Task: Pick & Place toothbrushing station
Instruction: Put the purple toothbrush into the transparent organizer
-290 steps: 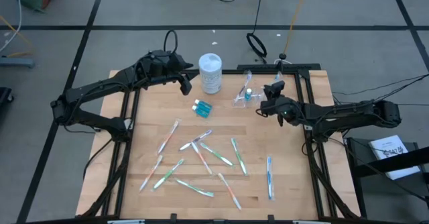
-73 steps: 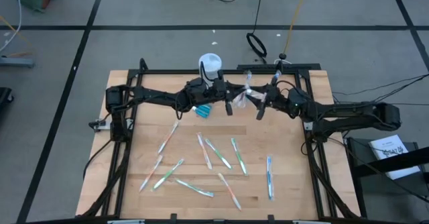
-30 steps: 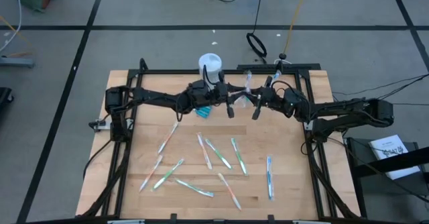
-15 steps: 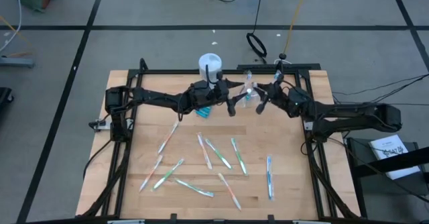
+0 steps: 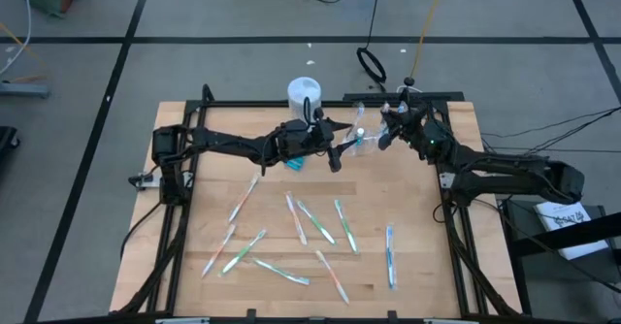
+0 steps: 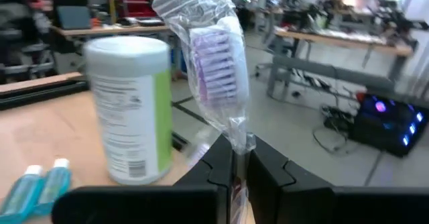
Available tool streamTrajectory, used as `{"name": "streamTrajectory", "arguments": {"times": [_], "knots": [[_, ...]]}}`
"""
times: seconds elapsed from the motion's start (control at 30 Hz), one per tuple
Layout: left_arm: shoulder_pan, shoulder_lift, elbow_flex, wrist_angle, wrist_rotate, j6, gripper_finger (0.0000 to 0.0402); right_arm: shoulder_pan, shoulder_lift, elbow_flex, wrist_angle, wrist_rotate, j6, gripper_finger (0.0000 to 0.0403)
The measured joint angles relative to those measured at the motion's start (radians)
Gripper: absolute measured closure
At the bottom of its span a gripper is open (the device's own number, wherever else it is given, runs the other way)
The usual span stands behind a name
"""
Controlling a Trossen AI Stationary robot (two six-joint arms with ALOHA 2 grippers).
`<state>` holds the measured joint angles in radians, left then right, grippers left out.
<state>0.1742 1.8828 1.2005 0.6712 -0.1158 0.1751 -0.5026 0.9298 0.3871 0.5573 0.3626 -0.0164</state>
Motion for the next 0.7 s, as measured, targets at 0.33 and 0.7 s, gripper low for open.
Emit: {"name": "streamTrajectory", "arguments": {"times": [0.33, 0.7], "knots": [[-0.007, -0.015, -0.001, -0.089, 0.002, 0.003, 0.0174, -0.097, 0.001, -0.073, 0.000, -0.130, 0.161, 0.0386], [-0.007, -0.233, -0.001, -0.597, 0.001, -0.006, 0.0174, -0.107, 0.002, -0.135, 0.001, -0.129, 0.194, 0.0385]]}}
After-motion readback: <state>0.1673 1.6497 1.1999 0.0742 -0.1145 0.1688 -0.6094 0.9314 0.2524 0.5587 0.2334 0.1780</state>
